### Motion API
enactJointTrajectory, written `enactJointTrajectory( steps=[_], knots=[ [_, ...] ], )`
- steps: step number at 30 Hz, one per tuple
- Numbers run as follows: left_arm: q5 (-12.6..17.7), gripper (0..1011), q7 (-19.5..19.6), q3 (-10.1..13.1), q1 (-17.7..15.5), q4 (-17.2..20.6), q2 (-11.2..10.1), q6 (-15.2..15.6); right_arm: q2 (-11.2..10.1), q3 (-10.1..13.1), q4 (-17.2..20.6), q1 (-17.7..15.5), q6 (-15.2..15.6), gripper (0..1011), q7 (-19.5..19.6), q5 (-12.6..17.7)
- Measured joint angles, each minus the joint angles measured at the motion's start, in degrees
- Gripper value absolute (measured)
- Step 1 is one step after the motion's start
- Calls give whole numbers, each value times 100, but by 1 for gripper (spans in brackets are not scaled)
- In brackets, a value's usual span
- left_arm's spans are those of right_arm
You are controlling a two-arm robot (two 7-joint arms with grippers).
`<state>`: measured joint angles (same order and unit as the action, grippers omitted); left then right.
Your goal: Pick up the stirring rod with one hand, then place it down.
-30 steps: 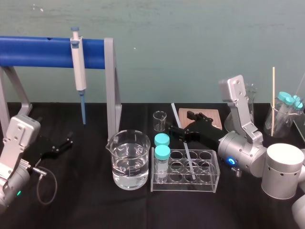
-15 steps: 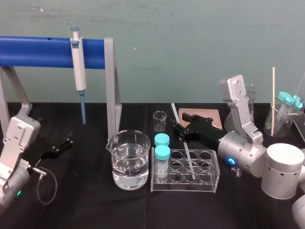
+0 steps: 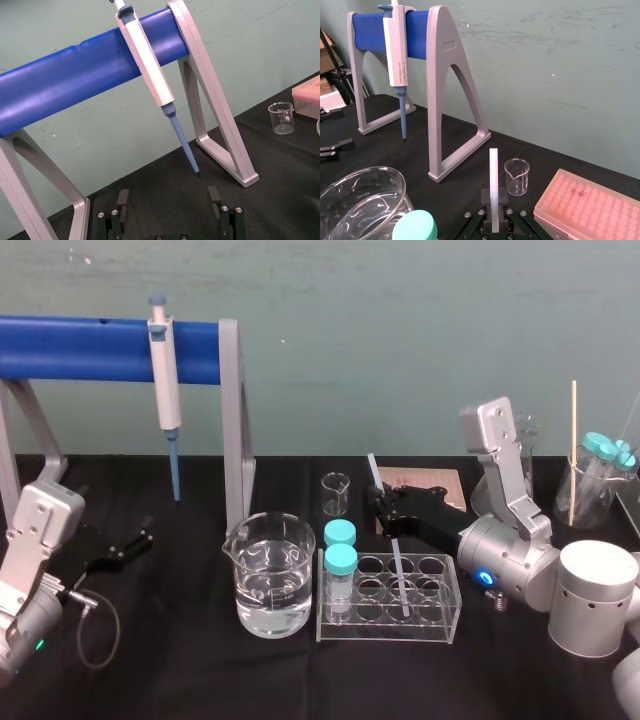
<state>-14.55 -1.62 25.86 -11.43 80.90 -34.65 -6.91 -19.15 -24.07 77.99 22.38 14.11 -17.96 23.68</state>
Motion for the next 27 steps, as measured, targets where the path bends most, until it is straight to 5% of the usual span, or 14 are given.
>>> enactJointTrajectory(
  steps=[13, 27],
  knots=[
    [0, 1000, 0, 0, 0, 0, 0, 0, 0, 0, 0, 0, 0, 71, 0, 0],
    [0, 1000, 0, 0, 0, 0, 0, 0, 59, 240, 229, -544, -1794, 72, -222, -366]
  ],
)
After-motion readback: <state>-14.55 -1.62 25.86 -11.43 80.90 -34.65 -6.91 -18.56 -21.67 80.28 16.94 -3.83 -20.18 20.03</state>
